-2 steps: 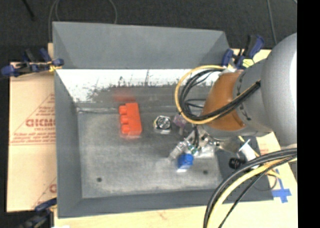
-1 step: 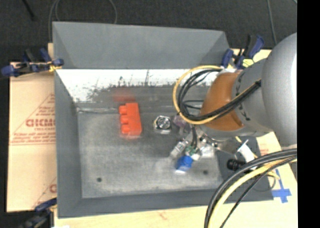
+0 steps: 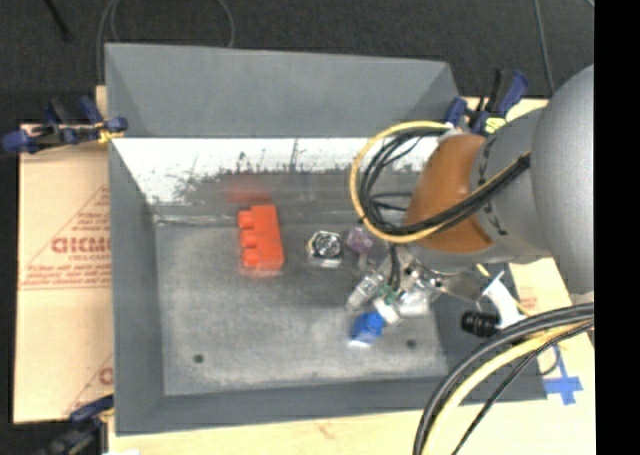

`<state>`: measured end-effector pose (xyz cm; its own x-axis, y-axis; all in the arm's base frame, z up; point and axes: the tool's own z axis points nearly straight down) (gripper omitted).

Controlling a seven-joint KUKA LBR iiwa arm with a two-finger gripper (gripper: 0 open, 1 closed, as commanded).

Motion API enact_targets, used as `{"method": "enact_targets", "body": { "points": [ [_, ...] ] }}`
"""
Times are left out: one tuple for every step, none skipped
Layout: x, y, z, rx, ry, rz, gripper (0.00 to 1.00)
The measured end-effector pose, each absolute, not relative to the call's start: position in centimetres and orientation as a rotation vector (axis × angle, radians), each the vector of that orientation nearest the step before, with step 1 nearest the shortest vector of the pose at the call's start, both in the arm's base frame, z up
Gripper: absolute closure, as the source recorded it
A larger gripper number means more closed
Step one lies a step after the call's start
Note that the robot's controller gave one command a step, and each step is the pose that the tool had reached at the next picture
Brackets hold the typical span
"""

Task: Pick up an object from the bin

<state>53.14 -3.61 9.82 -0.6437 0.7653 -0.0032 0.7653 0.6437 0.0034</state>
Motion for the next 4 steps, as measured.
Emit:
{"method": "enact_targets", "body": {
  "points": [
    [53.2,-3.7,11.2,1.313,2.850,0.002,1.00],
    [53.4,-3.8,13.7,1.299,2.856,0.003,1.00],
    [53.5,-3.8,15.3,1.286,2.862,0.002,1.00],
    [53.6,-3.9,19.8,1.274,2.865,0.004,1.00]
  ]
}}
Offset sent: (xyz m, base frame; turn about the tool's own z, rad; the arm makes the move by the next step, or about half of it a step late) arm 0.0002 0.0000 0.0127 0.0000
